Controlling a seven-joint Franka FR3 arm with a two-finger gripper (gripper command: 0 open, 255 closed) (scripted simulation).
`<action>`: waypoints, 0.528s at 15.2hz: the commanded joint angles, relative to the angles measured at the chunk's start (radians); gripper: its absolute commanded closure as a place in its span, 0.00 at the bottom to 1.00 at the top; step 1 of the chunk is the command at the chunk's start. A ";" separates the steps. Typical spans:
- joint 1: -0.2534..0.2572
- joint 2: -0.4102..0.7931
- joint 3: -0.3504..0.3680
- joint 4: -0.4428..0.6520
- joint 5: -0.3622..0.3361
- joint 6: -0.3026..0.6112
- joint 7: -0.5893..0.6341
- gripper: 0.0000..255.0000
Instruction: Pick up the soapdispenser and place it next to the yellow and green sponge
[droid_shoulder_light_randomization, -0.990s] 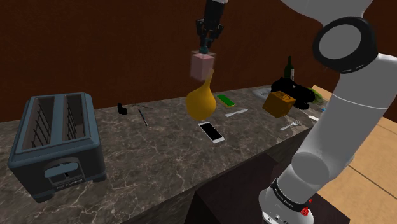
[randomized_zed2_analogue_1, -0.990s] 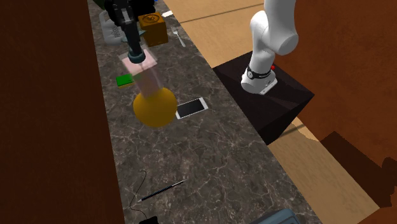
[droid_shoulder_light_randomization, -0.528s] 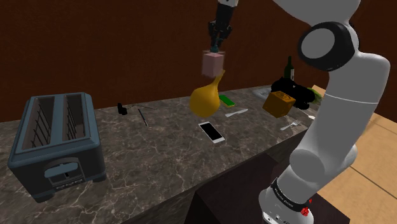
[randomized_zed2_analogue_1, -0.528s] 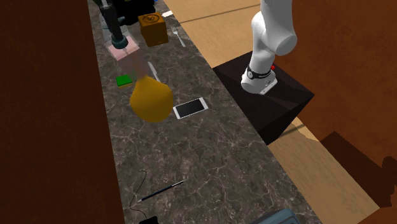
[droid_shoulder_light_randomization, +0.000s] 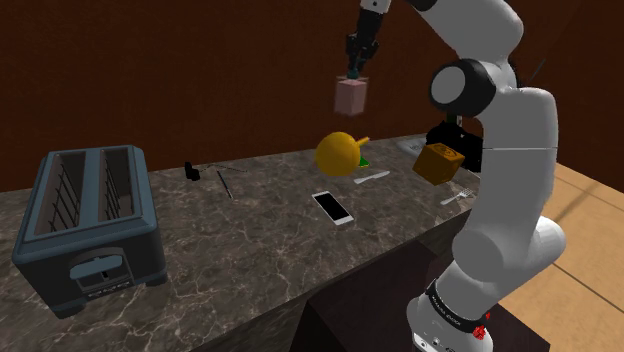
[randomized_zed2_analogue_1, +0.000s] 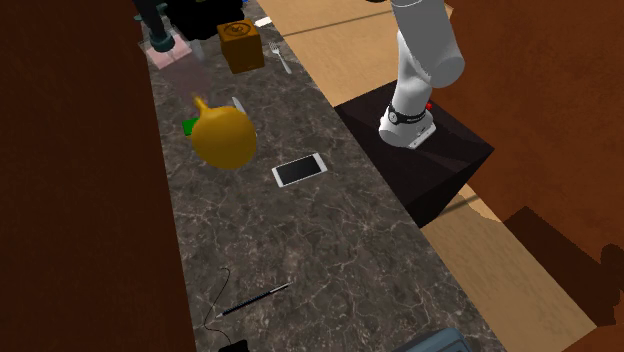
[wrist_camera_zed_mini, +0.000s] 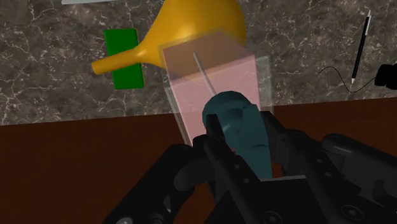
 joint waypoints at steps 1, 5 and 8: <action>-0.018 0.016 -0.005 0.004 0.001 0.011 -0.023 1.00; -0.029 -0.073 -0.003 -0.203 0.008 0.128 -0.026 1.00; -0.034 -0.111 -0.003 -0.306 0.011 0.194 -0.028 1.00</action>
